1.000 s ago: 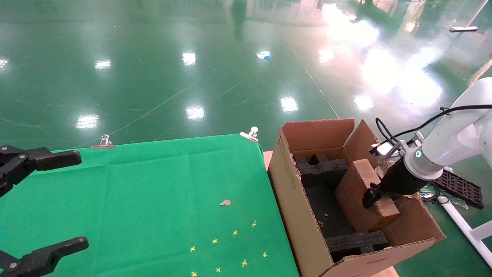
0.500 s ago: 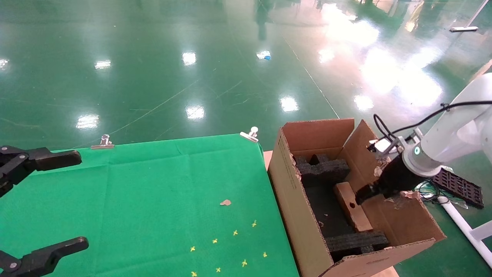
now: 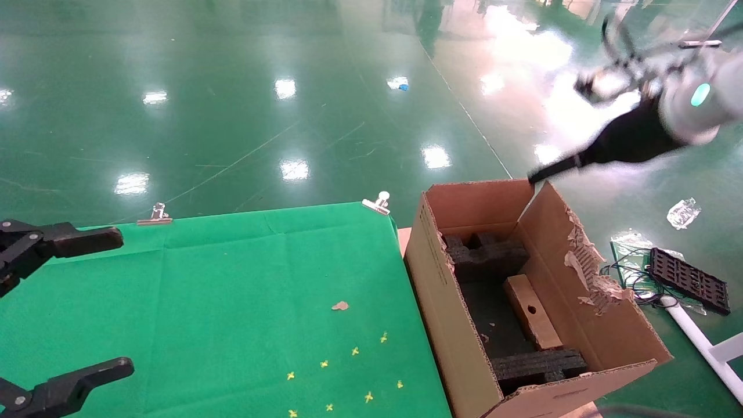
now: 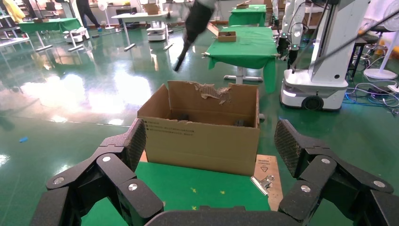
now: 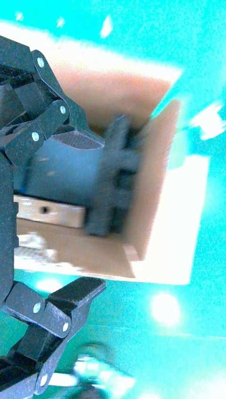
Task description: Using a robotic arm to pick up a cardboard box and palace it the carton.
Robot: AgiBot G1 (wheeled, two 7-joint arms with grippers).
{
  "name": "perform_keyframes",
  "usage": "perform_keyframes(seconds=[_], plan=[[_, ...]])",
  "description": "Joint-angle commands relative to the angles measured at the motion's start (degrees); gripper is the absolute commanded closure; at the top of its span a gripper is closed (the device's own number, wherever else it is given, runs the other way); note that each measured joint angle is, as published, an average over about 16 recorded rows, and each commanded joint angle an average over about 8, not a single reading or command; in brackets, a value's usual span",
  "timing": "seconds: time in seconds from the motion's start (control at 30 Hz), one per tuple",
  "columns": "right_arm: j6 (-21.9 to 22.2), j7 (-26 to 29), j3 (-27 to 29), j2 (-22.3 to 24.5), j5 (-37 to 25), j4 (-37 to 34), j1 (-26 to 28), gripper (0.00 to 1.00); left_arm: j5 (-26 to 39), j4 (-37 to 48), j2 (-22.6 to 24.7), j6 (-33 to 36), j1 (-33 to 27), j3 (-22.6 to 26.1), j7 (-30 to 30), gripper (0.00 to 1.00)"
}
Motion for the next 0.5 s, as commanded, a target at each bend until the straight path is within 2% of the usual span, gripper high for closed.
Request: perform_keyframes(seconds=[0.03,0.17,0.33,0.5], plan=[[-0.13,-2.2,0.69,0.61,0.88,0.58,3.34,0.0,-0.01,0.0,0.0,0.0,0.0,0.01,0.0,0.0],[-0.15,-4.76,1.53,1.57,1.91,1.75,5.92,0.0,-0.01,0.0,-0.01,-0.01,0.0,0.02,0.01,0.0],[-0.27,-5.88,2.23,2.24,2.38,2.68,6.57,0.0,-0.03,0.02,-0.01,-0.02,0.0,0.02,0.02,0.0],[-0.83,-7.16,5.94,3.03,3.37,5.78,3.8,0.0,-0.04,0.04,-0.01,-0.02,-0.01,0.04,0.03,0.0]])
